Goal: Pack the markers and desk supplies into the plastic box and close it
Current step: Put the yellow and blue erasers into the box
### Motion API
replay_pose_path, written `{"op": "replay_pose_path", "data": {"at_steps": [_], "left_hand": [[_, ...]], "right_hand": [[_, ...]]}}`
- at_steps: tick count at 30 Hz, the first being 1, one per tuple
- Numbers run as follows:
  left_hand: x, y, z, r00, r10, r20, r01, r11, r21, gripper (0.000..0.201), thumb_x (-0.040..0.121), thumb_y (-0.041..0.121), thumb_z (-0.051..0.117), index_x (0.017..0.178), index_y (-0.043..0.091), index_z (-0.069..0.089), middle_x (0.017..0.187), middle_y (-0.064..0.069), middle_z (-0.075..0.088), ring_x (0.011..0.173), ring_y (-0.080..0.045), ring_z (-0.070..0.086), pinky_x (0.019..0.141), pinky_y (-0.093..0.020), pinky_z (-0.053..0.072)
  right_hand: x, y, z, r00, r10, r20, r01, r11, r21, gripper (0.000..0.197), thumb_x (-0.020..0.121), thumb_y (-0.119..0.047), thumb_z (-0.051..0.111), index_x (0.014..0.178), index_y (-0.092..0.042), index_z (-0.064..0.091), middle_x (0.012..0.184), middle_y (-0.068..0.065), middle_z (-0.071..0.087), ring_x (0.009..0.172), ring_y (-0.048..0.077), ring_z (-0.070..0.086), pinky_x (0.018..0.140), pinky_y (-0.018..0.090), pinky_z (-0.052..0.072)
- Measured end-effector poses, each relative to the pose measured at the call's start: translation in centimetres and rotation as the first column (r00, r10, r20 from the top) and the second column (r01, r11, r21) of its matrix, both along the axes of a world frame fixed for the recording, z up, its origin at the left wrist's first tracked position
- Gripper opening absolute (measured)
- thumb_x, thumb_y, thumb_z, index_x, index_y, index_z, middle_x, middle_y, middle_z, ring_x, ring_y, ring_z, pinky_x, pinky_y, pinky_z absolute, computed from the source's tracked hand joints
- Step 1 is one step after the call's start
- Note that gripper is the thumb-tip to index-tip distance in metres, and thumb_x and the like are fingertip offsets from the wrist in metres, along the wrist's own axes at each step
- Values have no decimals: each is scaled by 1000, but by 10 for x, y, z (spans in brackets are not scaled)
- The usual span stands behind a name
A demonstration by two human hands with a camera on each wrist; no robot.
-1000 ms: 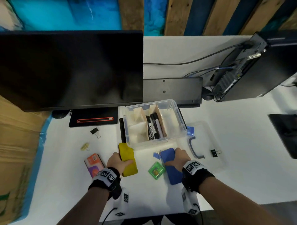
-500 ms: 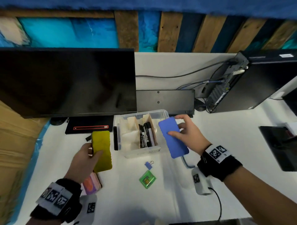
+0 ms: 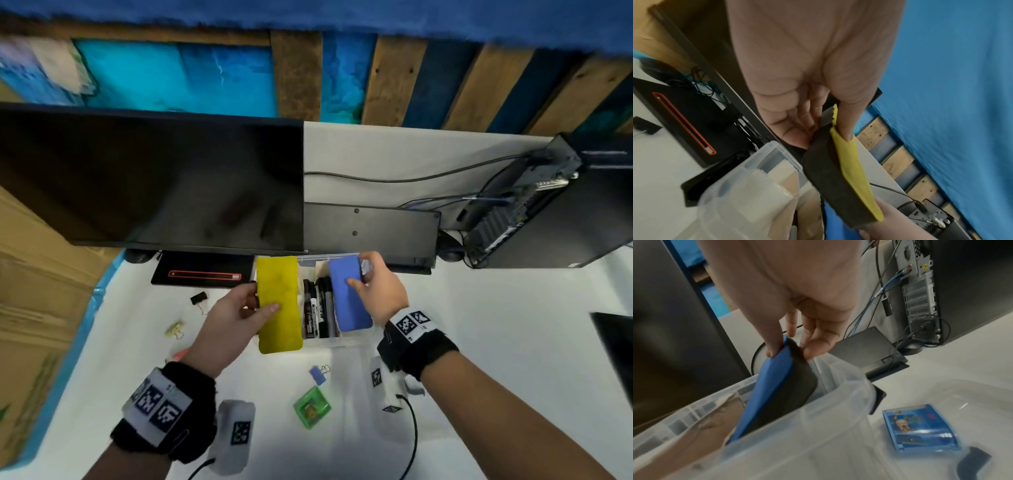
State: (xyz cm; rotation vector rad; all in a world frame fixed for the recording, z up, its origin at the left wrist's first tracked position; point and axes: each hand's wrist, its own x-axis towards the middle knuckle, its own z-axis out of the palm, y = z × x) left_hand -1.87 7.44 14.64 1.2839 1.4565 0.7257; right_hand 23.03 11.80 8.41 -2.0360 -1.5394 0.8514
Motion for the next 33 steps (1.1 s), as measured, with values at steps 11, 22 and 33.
{"op": "replay_pose_path", "data": {"at_steps": [11,22,33], "left_hand": [[13,6,-15,999,7,39,-5,998,-56,28,85,20,64,111,26,56,101,3,67,94,-18,64,74,-29,54],[31,21,-17,999,-30,36,32,998,-61,31,85,18,64,116,16,59,100,-10,65,88,-24,67,73,-30,59],[31,29,-19,997,-3,75,7,999,-52,34,84,20,65,117,13,59,104,-12,66,95,-27,68,83,-45,58]], "right_hand": [[5,-1,1,987,32,155,-26,999,-40,43,88,-21,60,130,-19,50,124,11,40,95,35,55,88,40,49],[19,-2,8,985,170,40,-172,984,48,31,96,-25,49,123,-18,60,122,6,62,100,25,62,90,32,47],[6,38,-23,428,737,524,-537,673,-508,47,97,-44,26,139,-26,37,142,-4,51,142,27,29,104,72,-18]]}}
